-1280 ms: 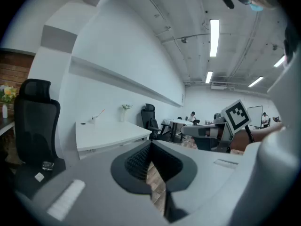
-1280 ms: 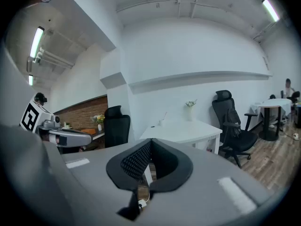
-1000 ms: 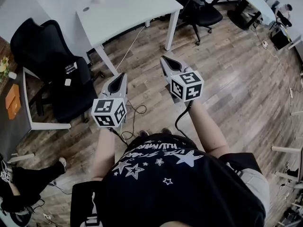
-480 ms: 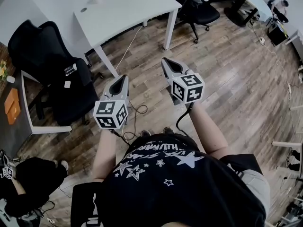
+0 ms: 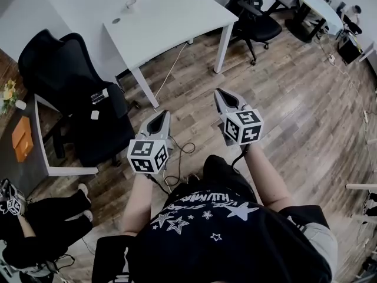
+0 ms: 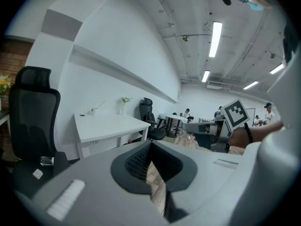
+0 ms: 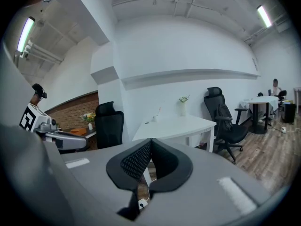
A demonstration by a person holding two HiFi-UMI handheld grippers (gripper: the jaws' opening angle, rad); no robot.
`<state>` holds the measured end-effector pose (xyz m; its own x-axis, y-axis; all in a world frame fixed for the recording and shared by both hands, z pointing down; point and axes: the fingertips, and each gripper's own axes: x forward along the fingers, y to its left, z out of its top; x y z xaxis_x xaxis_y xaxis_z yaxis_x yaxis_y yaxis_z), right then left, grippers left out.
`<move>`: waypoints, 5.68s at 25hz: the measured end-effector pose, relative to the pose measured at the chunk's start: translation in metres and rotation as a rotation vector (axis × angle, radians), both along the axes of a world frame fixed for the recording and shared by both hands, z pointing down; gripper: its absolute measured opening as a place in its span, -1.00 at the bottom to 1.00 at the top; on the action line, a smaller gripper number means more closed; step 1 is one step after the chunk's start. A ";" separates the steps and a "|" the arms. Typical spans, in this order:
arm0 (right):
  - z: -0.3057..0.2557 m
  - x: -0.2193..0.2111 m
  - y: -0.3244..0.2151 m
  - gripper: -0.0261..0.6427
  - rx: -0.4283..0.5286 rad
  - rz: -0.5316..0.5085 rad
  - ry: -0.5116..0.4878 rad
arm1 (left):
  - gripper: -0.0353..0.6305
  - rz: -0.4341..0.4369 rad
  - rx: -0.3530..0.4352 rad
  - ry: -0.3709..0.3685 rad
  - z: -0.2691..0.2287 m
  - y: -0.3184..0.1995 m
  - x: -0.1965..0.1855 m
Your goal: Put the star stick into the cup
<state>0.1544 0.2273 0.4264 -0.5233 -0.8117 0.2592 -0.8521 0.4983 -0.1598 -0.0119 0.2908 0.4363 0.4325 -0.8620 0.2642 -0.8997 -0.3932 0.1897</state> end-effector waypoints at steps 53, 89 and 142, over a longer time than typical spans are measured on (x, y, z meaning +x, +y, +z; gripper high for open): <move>0.001 -0.120 -0.570 -0.87 -0.027 -0.252 -0.086 | -0.88 -0.310 0.052 0.001 -0.021 -0.528 -0.121; 0.068 -0.381 -0.810 -0.59 -0.120 -0.329 0.001 | -0.88 -0.361 -0.028 0.049 0.021 -0.758 -0.336; -0.035 -0.347 -0.748 -0.83 0.111 -0.372 -0.115 | -0.88 -0.365 0.039 0.027 -0.018 -0.697 -0.286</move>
<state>-0.1925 -0.5205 0.3918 -0.8071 -0.5813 0.1032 -0.5901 0.7888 -0.1719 -0.2981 -0.4067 0.4187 0.1010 -0.9701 0.2209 -0.9769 -0.0546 0.2066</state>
